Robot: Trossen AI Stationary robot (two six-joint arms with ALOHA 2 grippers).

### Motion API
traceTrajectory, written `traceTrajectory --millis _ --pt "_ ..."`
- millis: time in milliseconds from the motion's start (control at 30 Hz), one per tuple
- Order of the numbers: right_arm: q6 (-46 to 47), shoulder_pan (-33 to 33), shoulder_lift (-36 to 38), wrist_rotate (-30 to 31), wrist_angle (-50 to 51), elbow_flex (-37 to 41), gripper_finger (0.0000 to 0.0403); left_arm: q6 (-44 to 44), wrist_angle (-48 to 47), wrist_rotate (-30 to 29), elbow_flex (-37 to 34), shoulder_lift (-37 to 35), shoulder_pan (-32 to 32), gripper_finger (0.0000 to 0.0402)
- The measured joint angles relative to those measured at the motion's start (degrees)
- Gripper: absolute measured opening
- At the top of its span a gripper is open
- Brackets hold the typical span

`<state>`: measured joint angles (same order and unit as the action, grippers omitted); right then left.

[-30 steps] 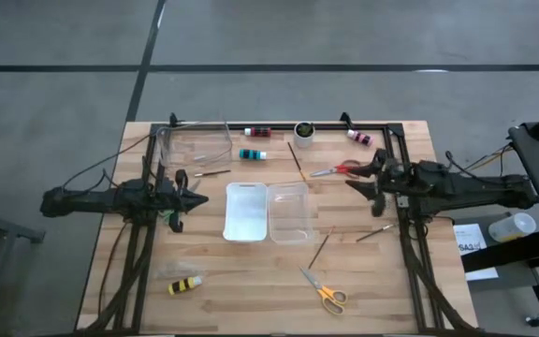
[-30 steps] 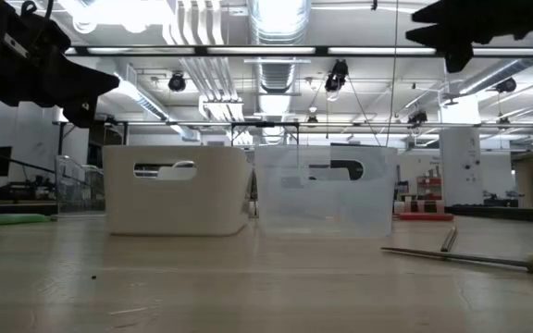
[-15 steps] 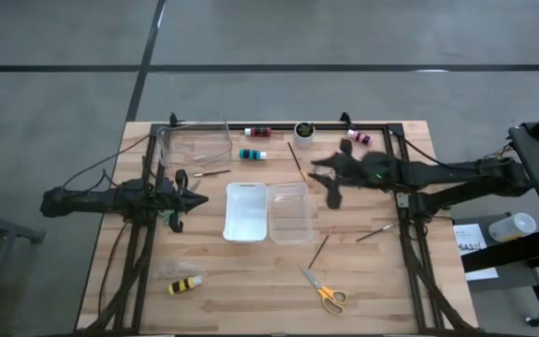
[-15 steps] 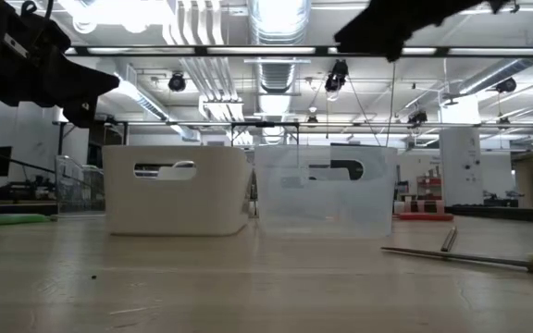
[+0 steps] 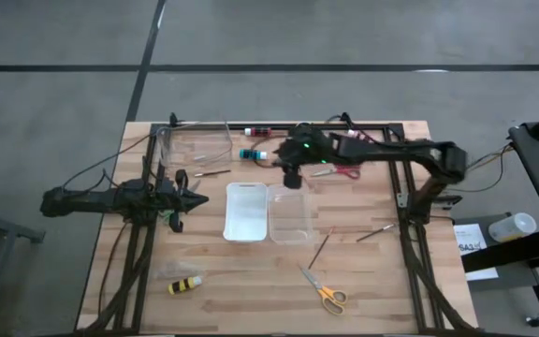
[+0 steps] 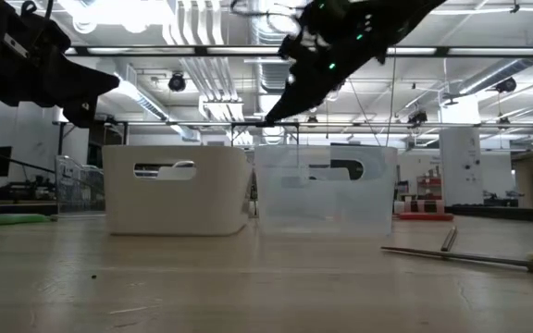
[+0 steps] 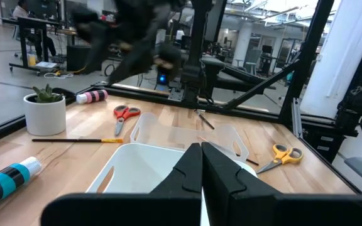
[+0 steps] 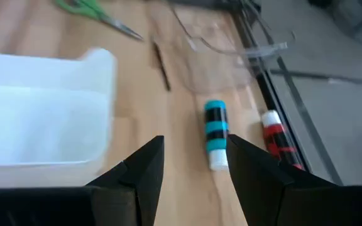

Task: Pick & Place Paint Supplies
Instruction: Put the blue paint bottle into the white bin

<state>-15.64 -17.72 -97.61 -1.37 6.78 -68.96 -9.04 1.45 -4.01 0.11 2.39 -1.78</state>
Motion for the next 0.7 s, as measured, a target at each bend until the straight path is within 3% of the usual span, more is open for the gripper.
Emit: traceTrajectory --millis 200,700 --pt "1.25 -2.38 -8.44 -0.35 5.51 -9.35 0.0167 0.0 0.0 0.0 -0.01 0.0 0.0 0.0001" --pt "3.18 -7.06 -24.48 -8.21 15.29 -28.81 0.0167 0.0 0.0 0.0 -0.01 0.0 -0.02 0.0001"
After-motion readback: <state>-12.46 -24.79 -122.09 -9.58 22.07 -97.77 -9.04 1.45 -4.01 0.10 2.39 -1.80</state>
